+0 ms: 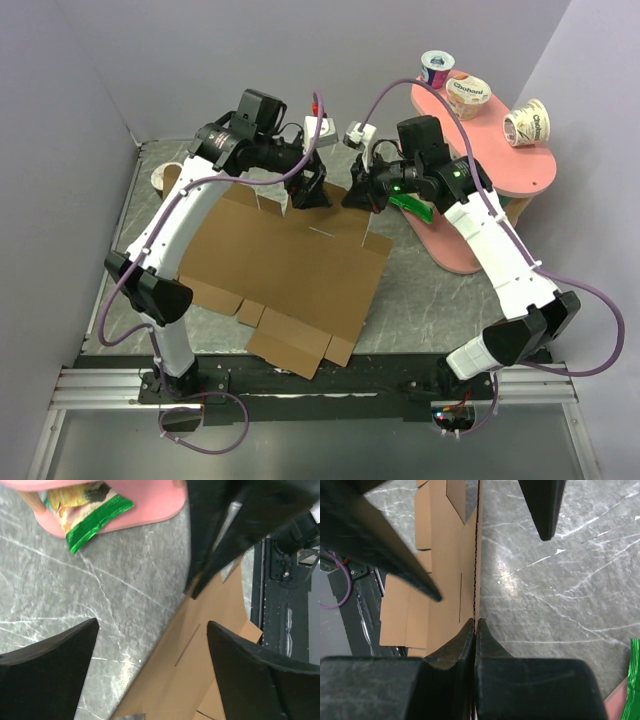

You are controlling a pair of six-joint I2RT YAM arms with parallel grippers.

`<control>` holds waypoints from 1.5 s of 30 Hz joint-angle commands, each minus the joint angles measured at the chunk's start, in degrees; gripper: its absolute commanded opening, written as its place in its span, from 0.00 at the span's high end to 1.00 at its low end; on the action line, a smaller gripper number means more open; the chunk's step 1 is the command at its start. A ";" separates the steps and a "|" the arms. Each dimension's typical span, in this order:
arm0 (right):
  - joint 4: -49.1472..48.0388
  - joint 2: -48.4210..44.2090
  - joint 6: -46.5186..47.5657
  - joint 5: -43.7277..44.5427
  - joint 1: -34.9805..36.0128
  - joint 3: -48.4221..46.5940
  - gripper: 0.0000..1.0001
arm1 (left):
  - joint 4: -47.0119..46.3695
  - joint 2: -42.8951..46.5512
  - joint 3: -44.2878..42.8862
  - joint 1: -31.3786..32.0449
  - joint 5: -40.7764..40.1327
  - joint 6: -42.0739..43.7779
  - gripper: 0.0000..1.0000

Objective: Fold the paper box

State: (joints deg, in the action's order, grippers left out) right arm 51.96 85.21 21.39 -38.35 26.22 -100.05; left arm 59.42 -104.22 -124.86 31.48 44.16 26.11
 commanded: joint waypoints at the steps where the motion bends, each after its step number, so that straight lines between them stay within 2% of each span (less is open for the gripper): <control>1: -0.81 -2.77 0.59 -0.32 0.85 1.08 1.00 | -1.41 -0.45 0.14 0.24 -1.18 0.09 0.12; 2: -0.99 -2.94 0.41 -0.15 0.85 1.61 1.00 | -1.76 -0.37 0.23 0.24 -1.01 -0.09 0.19; 7: -3.00 -4.00 0.32 0.03 0.94 3.45 0.99 | -2.73 0.51 1.98 0.33 -0.66 -0.27 0.37; 8: -3.44 -4.17 0.32 0.11 0.85 4.15 0.99 | -2.73 0.86 2.42 0.33 -0.66 -0.09 0.53; 11: -4.94 -4.70 0.23 1.26 0.85 5.39 0.96 | -2.82 1.74 4.09 0.33 -1.09 0.26 0.70; 14: -6.61 -5.05 0.06 1.96 0.77 6.44 0.88 | -3.34 2.62 5.67 0.33 -0.84 0.26 0.73; 15: -7.31 -5.49 -0.20 2.48 0.85 6.71 0.79 | -3.43 2.71 6.20 0.24 -0.57 0.35 0.74; 16: -8.80 -5.84 -0.47 2.84 0.68 7.41 0.76 | -3.43 2.89 6.38 0.24 -0.22 0.43 0.76; 19: -11.70 -7.51 -1.96 2.76 -0.90 8.81 0.50 | -3.61 3.85 7.61 0.24 -1.35 0.96 0.83; 20: -14.23 -8.04 -2.66 2.67 -1.77 9.69 0.33 | -3.87 4.20 7.87 0.16 -1.45 0.96 0.87; 22: -16.53 -9.88 -4.94 2.05 -4.76 10.83 0.19 | -4.48 4.73 8.66 -0.28 -0.92 1.14 0.87; 23: -18.46 -10.50 -5.73 1.96 -5.82 11.10 0.05 | -4.83 5.25 8.84 -0.54 -0.66 0.96 0.90; 24: -19.70 -11.81 -6.70 2.05 -7.83 11.45 0.01 | -5.71 5.61 9.10 -0.90 -0.48 0.79 0.92; 26: -21.46 -13.13 -10.04 3.27 -9.25 11.98 0.00 | -7.99 7.18 9.37 -2.12 -0.04 -0.09 0.94; 29: -24.98 -16.12 -15.48 7.13 -10.57 13.12 0.00 | -16.94 11.65 12.26 -5.11 0.49 -4.12 0.93; 30: -27.07 -17.69 -17.33 9.06 -10.57 13.56 0.00 | -20.53 13.15 15.58 -5.99 0.57 -6.75 0.93; 32: -29.54 -19.37 -23.39 11.27 -10.75 15.67 0.00 | -31.86 18.67 19.89 -8.89 0.40 -9.39 0.93; 34: -33.83 -22.09 -26.12 11.11 -10.92 17.86 0.00 | -39.87 22.64 28.15 -12.47 1.62 -14.40 0.92; 35: -35.08 -22.97 -26.48 10.67 -11.36 20.05 0.00 | -48.43 26.14 30.70 -13.98 2.67 -16.77 0.93; 36: -36.13 -23.94 -26.92 10.49 -11.71 20.77 0.00 | -51.48 27.40 34.56 -15.65 5.90 -21.58 0.92; 38: -37.11 -23.95 -25.88 7.08 -13.29 21.74 0.00 | -58.24 29.42 36.52 -20.92 10.83 -25.74 0.91; 39: -37.29 -22.99 -25.00 5.49 -15.12 21.83 0.00 | -58.97 29.69 37.22 -22.50 13.47 -31.06 0.91; 40: -37.64 -22.37 -23.25 1.13 -15.84 22.26 0.00 | -61.15 29.87 37.49 -24.70 17.93 -32.77 0.90; 44: -39.92 -16.94 -17.09 -11.11 -17.34 21.65 0.00 | -65.03 31.27 40.73 -26.65 22.36 -36.03 0.89; 45: -40.36 -16.14 -16.04 -11.83 -17.25 21.39 0.00 | -66.78 31.45 41.27 -27.09 23.33 -37.78 0.90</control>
State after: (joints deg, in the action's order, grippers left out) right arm 16.23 64.71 0.12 -39.27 9.30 -78.56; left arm 3.88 -73.89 -86.21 5.43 57.71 -2.92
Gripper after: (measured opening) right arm 0.996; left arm 0.106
